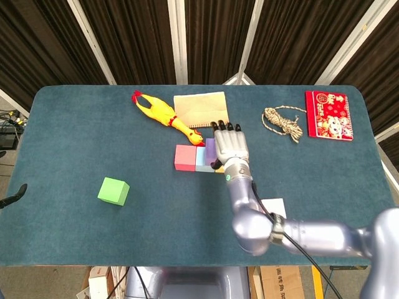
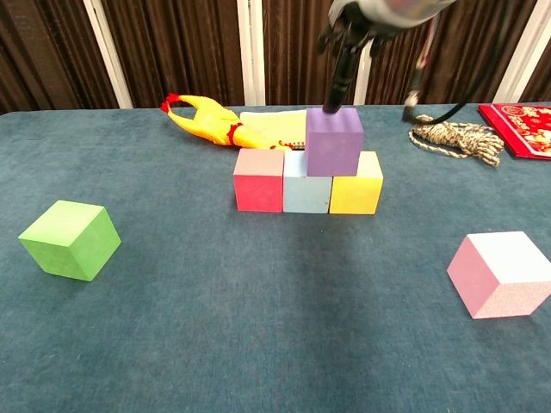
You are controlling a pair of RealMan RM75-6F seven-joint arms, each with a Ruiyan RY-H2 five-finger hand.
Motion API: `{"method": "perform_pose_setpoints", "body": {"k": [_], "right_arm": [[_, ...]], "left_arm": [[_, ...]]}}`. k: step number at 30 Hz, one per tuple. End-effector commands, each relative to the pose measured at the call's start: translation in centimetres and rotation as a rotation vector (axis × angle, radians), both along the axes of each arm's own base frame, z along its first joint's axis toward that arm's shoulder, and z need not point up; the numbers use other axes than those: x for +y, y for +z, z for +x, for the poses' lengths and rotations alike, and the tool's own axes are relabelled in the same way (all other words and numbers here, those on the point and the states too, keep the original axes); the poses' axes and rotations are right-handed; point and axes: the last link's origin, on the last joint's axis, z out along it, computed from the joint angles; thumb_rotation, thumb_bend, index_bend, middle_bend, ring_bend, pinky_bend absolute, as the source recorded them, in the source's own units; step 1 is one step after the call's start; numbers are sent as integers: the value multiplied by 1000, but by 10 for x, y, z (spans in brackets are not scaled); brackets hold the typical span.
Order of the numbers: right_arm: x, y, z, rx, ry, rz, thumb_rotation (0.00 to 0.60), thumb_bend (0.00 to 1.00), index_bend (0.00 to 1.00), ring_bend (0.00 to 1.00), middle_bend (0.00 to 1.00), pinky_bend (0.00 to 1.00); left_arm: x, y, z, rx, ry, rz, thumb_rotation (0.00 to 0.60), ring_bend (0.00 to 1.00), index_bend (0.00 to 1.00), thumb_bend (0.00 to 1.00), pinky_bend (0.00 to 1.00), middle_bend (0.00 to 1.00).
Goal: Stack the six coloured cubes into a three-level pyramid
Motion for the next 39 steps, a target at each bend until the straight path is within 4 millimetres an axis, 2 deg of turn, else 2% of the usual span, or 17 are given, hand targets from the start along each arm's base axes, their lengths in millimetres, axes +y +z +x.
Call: {"method": "perform_pose_setpoints", "body": {"k": [1, 5, 8, 9, 16, 22, 26, 32, 39], "right_arm": [[25, 51, -27, -55, 14, -108, 600, 250, 28, 0, 26, 0], [49, 84, -57, -67, 9, -159, 600, 250, 27, 1, 26, 0], [66, 104, -86, -74, 10, -209, 600, 250, 27, 2, 26, 0], [73, 110, -101, -73, 4, -232, 600, 250, 27, 2, 26, 0], [105, 122, -163, -126, -1, -287, 600, 250, 27, 2, 26, 0], [138, 117, -200, -171, 25, -312, 600, 250, 27, 2, 26, 0], [158, 110, -217, -193, 61, -332, 600, 249, 28, 2, 26, 0], [185, 98, -237, -160, 155, -368, 600, 249, 29, 2, 26, 0], [217, 86, -265, -123, 164, -428, 600, 250, 30, 2, 26, 0]], "left_arm": [[-1, 0, 0, 2, -8, -13, 600, 0, 166, 273, 0, 0], [-1, 0, 2, 9, -17, -57, 600, 0, 157, 252, 0, 0], [1, 8, 8, -11, -37, -81, 600, 0, 152, 240, 0, 0], [5, 14, 11, -15, -48, -97, 600, 0, 150, 229, 0, 0], [28, 41, 37, 94, -72, -245, 600, 0, 136, 142, 0, 0], [46, 42, 61, 180, -45, -442, 600, 0, 112, 83, 0, 0], [56, 30, 74, 229, -28, -558, 600, 0, 77, 40, 0, 0], [59, -9, 95, 290, -46, -729, 600, 0, 42, 2, 0, 0], [63, -56, 115, 267, -67, -764, 600, 0, 17, 0, 0, 0]]}}
